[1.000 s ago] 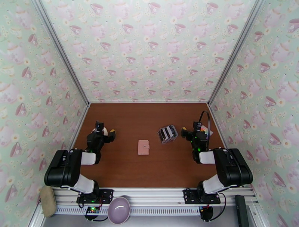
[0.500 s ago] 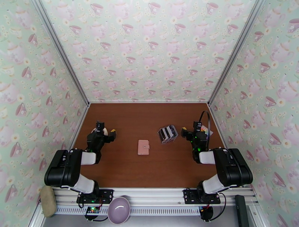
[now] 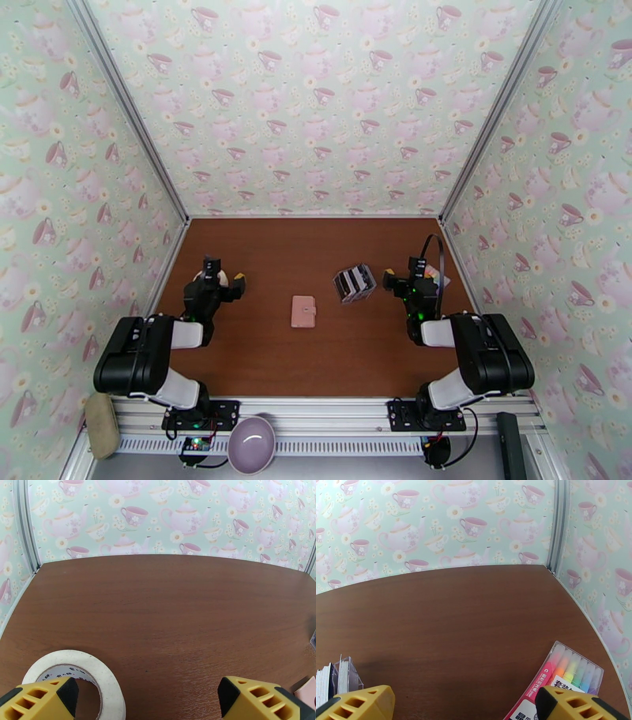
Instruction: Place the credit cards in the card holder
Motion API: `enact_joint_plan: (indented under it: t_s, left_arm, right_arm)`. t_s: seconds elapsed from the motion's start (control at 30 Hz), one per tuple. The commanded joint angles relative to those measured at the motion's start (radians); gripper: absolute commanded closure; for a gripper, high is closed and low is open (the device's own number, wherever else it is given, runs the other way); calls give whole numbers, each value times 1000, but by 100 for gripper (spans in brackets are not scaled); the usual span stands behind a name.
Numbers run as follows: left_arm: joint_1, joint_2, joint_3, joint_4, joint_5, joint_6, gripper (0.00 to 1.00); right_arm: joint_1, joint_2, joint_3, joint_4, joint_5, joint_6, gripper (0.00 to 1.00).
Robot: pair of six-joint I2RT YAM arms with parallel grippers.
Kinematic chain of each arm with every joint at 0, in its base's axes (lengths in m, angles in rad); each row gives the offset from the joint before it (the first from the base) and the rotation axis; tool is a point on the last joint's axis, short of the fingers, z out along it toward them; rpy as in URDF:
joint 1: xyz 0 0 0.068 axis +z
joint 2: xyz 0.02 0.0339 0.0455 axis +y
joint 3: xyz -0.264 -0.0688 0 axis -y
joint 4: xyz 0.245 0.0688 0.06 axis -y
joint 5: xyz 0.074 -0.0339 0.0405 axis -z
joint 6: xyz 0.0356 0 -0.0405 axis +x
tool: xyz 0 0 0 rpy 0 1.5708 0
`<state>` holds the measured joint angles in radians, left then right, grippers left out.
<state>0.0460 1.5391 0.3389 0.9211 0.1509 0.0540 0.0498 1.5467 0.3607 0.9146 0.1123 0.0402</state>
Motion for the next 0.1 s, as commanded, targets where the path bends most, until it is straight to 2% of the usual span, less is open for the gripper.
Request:
enact_joint_plan:
  t_s: [0.0, 0.07]
  left_arm:
    - [2, -3, 20, 1, 23, 11, 0]
    - [7, -6, 10, 15, 35, 7, 0]
  right_arm:
    - [-5, 2, 25, 3, 15, 7, 0]
    - [-5, 1, 24, 4, 15, 7, 0]
